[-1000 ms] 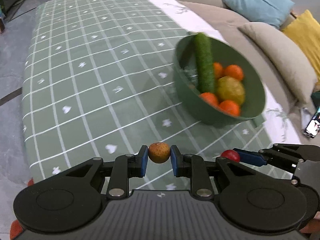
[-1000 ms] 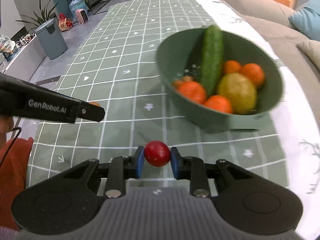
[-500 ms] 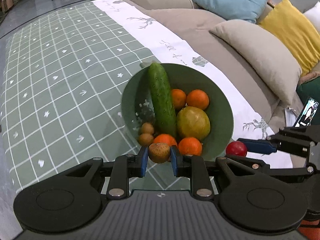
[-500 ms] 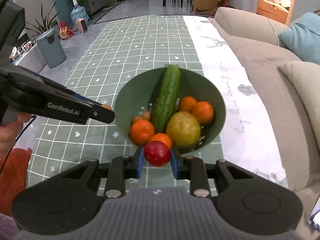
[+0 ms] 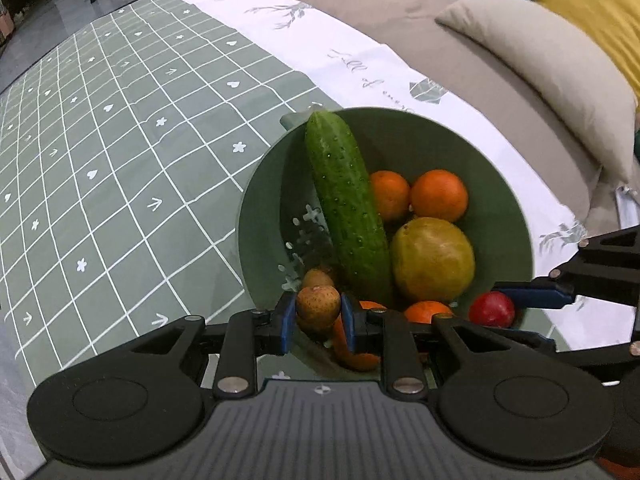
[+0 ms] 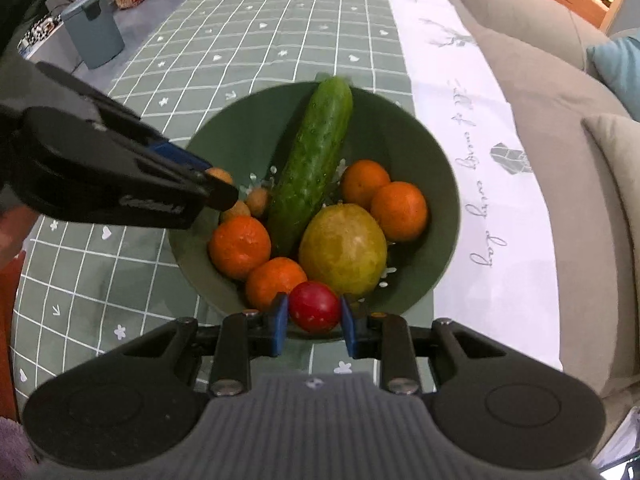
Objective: Organize fruits
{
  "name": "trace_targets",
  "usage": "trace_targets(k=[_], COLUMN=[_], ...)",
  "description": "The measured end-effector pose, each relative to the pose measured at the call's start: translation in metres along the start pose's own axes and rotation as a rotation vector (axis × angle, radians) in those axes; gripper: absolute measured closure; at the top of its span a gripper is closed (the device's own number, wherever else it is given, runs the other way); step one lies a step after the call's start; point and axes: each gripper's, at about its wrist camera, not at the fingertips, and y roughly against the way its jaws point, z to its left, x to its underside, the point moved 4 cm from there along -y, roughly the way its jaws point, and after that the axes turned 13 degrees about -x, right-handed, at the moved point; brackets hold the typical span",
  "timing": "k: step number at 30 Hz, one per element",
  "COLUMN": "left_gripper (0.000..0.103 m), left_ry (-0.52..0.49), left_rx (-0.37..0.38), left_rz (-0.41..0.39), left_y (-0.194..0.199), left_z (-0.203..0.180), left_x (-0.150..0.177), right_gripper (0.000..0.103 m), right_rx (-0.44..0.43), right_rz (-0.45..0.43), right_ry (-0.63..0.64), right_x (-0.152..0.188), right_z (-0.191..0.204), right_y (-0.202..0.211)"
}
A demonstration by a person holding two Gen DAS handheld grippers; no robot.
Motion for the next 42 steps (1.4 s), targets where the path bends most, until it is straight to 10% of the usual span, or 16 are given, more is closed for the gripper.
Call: trace_targets(k=[12, 23, 31, 42], left_gripper=[0.058, 0.041, 0.037, 0.034], left_ry=[-0.075, -0.064, 0.018, 0.119], left_rx=[-0.034, -0.047, -0.088, -0.135], left_rz=[-0.006, -0.094, -0.201, -0.307], left_y=[-0.013, 0.028, 0.086, 0.142], left_z=[-0.008, -0.003, 0.017, 0.036], left_x=[-0.009, -0.005, 0.009, 0.058], right_gripper=[0.076, 0.036, 0.013, 0.008], right_rx=[-0.002, 0.043, 0.089, 0.177], right_rz=[0.053, -0.021, -0.153, -0.433], right_ry=[0.029, 0.047, 0.04, -0.015], right_x=[-0.005, -0.009, -0.007, 0.021], right_z=[-0.001, 0.012, 0.038, 0.084], right_y=[-0.011, 0.014, 0.057, 0.121])
